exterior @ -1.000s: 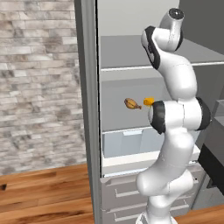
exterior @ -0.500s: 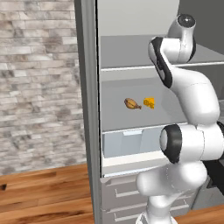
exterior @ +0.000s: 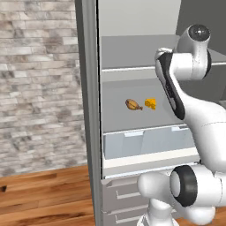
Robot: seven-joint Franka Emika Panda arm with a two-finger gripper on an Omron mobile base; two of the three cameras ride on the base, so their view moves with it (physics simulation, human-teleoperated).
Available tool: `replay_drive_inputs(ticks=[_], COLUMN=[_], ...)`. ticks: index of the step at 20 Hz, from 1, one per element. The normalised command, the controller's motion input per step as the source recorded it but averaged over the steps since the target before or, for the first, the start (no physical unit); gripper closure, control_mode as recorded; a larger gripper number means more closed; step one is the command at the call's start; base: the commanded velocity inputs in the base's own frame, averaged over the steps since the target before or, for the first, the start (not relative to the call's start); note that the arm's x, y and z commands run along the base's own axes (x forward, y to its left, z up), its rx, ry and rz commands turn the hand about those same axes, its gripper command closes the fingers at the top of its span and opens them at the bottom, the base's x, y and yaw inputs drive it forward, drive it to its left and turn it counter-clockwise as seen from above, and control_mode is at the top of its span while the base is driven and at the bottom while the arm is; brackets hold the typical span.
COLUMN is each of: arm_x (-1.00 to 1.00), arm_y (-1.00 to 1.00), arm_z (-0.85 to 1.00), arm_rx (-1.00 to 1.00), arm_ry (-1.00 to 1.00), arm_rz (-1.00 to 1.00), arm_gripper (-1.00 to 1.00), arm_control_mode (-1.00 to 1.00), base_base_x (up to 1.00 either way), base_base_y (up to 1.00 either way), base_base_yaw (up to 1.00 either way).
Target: Take the cheese, chicken drumstick, and avocado from the fridge and place them on the plate on the dining counter to create an appetizer plate.
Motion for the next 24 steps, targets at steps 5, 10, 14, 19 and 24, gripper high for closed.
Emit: replay_drive_inputs(ticks=[5, 10, 14, 19, 24], arm_x=[-0.94, -0.56, 0.00, 0.00, 0.00], arm_y=[0.05, 0.07, 0.00, 0.00, 0.00], arm_z=[-0.03, -0.07, 0.00, 0.00, 0.00], arm_rx=[0.00, 0.00, 0.00, 0.00, 0.00], arm_ry=[0.00, 0.00, 0.00, 0.00, 0.00], arm_rz=[0.00, 0.00, 0.00, 0.00, 0.00], arm_gripper=[1.00, 1.00, 1.00, 1.00, 1.00], arm_control_mode=[-1.00, -1.00, 1.00, 1.00, 1.00], base_base_x=[0.00, 0.00, -0.57, -0.74, -0.83], base_base_y=[0.00, 0.00, 0.19, 0.27, 0.25], base_base_yaw=[0.00, 0.00, 0.00, 0.00, 0.00])
